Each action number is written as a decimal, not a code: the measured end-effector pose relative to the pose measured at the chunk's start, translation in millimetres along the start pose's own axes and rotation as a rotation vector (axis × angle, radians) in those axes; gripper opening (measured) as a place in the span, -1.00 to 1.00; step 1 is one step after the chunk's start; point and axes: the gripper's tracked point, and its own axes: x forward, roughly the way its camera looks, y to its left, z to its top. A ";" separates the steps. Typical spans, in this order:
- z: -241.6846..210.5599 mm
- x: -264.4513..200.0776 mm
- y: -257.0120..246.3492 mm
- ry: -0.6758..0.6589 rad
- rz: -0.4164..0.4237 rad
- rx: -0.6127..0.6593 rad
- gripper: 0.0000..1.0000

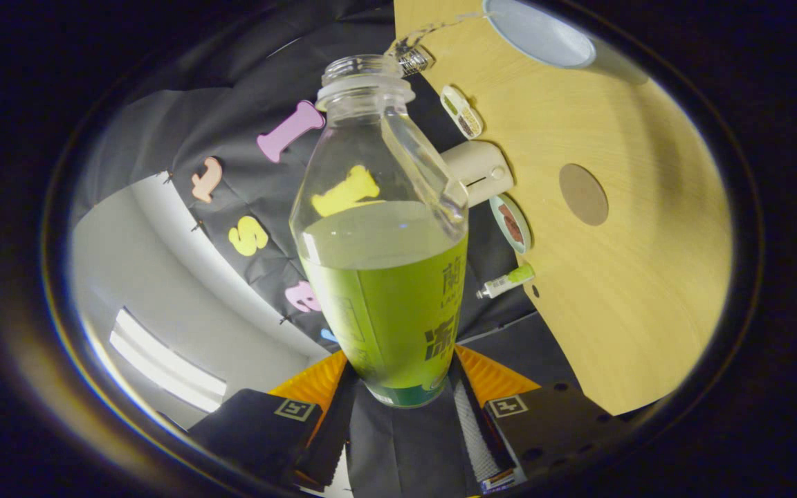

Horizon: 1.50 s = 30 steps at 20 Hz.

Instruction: Take the bottle from table, then pour the juice into the cup, finally place the bottle on the coaster

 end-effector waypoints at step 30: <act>16.4 -3.8 17.2 -0.101 0.083 -0.097 0.50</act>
